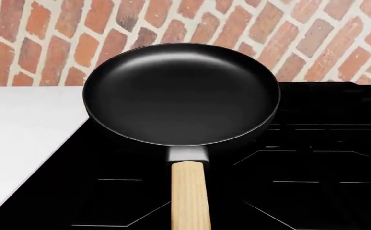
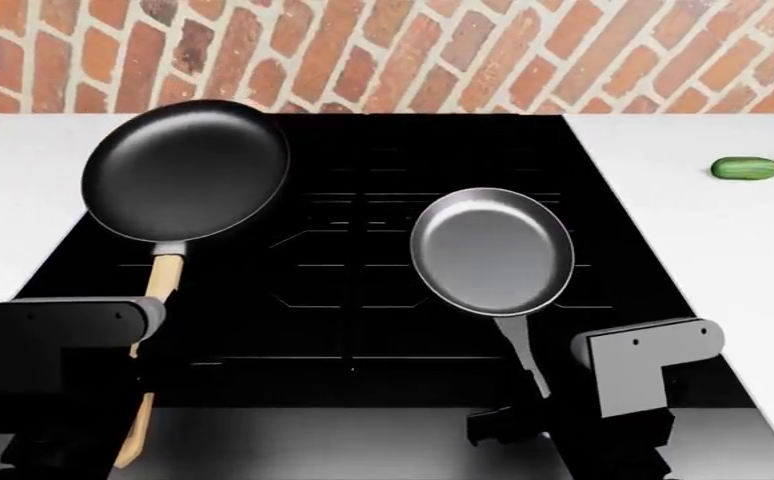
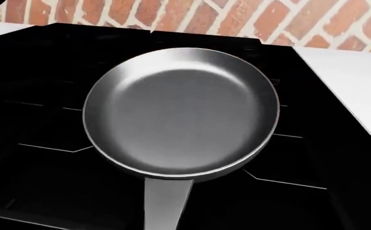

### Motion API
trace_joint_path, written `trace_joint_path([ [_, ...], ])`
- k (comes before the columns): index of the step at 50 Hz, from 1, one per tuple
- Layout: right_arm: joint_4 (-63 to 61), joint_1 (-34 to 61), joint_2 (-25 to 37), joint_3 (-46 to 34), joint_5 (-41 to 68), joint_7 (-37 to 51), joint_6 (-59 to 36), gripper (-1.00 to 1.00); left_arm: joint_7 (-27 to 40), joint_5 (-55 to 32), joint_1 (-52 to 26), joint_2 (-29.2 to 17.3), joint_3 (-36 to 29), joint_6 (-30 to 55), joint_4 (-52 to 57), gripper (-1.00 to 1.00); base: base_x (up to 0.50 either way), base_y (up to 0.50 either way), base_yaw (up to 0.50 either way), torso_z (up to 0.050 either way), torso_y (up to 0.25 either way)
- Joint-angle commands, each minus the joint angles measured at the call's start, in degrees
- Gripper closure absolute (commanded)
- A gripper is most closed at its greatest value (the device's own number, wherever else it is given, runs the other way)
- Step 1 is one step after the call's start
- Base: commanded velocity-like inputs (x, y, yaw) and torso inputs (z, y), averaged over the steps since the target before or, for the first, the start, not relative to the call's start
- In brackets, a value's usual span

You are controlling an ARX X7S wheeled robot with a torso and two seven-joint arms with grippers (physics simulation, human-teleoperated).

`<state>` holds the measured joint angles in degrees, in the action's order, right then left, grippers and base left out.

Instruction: Place both pans onto different burners. Then place the pickle and the skewer on different pans.

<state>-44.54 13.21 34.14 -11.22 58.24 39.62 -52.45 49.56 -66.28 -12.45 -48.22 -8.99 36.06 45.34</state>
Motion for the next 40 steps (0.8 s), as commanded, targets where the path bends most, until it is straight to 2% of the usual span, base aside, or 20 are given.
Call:
trace_joint_path([
  [1, 2.56, -1.49, -0.50, 0.14, -3.96, 6.33, 2.54, 1.00, 1.13, 2.44, -1.16, -0.25, 3.33, -1.32, 1.25, 1.00, 0.00, 0.00, 0.00, 0.000, 0.000],
  [11, 4.00, -2.22, -0.81, -0.36, -5.03, 5.35, 3.85, 1.00, 0.91, 2.61, -0.76, -0.25, 3.45, -1.72, 1.13, 1.00, 0.00, 0.00, 0.00, 0.000, 0.001],
  [12, 3.65, -2.19, -0.75, -0.31, -4.85, 5.66, 3.61, -1.00, 0.87, 2.68, -0.72, -0.23, 3.43, -1.77, 1.10, 1.00, 0.01, 0.00, 0.00, 0.000, 0.000],
  [27, -4.97, 0.46, 1.08, 1.02, 0.95, 12.35, -1.66, -1.00, 1.63, 2.01, -0.93, -0.47, 3.45, -1.47, 1.44, 1.00, 0.00, 0.00, 0.00, 0.001, 0.001],
  [35, -13.09, 8.56, 2.43, 2.48, 14.36, 24.36, -8.34, -1.00, 2.38, 0.97, -1.18, -1.16, 3.04, -0.38, 1.94, 1.00, 0.00, 0.00, 0.00, 0.001, 0.003],
  [40, -15.43, 14.76, 4.78, 0.59, 23.38, 32.84, -7.97, -1.00, 3.10, 0.53, -1.50, -1.71, 2.34, 0.96, 1.55, 1.00, 0.00, 0.00, 0.00, 0.000, 0.002],
])
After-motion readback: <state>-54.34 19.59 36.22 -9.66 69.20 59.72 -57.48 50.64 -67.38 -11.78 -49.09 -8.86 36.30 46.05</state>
